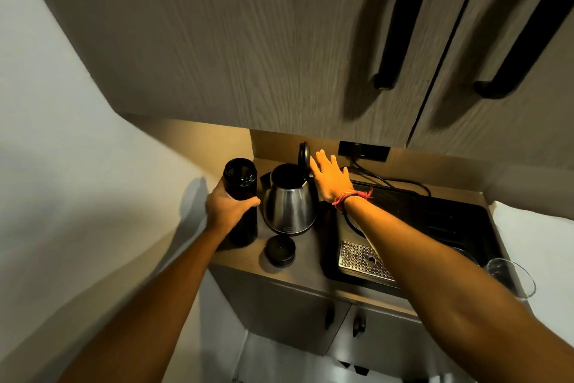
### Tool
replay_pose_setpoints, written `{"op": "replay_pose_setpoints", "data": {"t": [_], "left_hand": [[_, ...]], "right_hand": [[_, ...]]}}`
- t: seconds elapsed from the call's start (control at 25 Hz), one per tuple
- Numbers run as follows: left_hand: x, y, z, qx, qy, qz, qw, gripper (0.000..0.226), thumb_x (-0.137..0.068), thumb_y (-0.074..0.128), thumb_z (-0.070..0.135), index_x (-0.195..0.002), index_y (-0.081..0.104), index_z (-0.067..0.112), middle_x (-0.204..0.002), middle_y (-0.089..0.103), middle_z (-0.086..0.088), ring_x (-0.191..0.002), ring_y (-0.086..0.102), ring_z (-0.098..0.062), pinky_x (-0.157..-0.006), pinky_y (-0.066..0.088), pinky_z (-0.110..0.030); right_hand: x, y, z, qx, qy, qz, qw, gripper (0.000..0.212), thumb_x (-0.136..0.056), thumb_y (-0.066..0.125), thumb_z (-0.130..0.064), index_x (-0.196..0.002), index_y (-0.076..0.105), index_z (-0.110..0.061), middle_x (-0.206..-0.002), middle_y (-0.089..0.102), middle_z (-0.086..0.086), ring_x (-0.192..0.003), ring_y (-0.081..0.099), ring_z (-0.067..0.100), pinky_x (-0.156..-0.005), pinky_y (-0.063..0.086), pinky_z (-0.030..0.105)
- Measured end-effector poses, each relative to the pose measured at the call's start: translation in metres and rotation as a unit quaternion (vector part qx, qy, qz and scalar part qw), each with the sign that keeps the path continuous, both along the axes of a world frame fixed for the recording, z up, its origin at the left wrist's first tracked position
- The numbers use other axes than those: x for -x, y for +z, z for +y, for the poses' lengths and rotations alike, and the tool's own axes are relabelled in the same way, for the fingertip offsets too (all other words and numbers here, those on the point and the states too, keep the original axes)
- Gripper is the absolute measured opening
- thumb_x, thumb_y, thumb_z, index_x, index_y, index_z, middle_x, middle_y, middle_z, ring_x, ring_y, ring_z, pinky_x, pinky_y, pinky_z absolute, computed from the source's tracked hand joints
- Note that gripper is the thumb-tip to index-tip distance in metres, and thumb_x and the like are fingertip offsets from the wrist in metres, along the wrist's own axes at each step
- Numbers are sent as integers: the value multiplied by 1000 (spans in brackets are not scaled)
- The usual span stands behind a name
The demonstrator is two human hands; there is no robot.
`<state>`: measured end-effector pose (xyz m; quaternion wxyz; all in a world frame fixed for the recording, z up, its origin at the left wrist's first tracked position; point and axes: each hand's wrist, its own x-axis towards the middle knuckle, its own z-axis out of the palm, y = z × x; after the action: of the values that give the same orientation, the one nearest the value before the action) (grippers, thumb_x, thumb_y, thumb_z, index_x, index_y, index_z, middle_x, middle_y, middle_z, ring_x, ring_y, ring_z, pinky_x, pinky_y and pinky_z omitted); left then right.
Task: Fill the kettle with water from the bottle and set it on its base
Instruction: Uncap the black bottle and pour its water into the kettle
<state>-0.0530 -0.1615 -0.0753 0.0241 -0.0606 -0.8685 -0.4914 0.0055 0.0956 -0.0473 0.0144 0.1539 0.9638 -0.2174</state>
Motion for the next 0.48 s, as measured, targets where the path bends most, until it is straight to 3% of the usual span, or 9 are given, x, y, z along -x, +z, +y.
{"op": "replay_pose_setpoints", "data": {"t": [0.12,0.28,0.4,0.48], "left_hand": [[2,-1,-1,-14,-15,10,1000,86,-57,95,40,-133,58,19,-124,68,-7,-117,62,-28,-99,52,-45],[4,10,-15,-43,-26,44,998,90,-61,92,44,-135,50,16,-130,62,-6,-121,58,-27,-100,51,-49],[4,36,-14,31,3,225,974,81,-77,76,55,-139,43,16,-138,52,-7,-128,49,-24,-103,48,-42],[4,56,5,146,-35,371,916,72,-88,59,54,-144,38,13,-142,47,-11,-130,45,-27,-108,43,-41]], "right_hand": [[5,4,-1,2,-13,-3,1000,67,-99,20,-56,-157,14,-23,-167,6,3,-154,-1,32,-120,5,64],[17,1,-27,-53,-23,-18,998,92,-87,16,-78,-156,20,-17,-166,13,1,-154,3,31,-119,5,63],[17,-3,-28,-64,-4,16,998,83,-92,16,-71,-156,19,-18,-166,13,1,-154,4,28,-119,4,62],[11,-6,-25,-65,34,57,996,70,-98,16,-60,-156,17,-20,-166,12,-1,-154,2,24,-121,2,62]]}}
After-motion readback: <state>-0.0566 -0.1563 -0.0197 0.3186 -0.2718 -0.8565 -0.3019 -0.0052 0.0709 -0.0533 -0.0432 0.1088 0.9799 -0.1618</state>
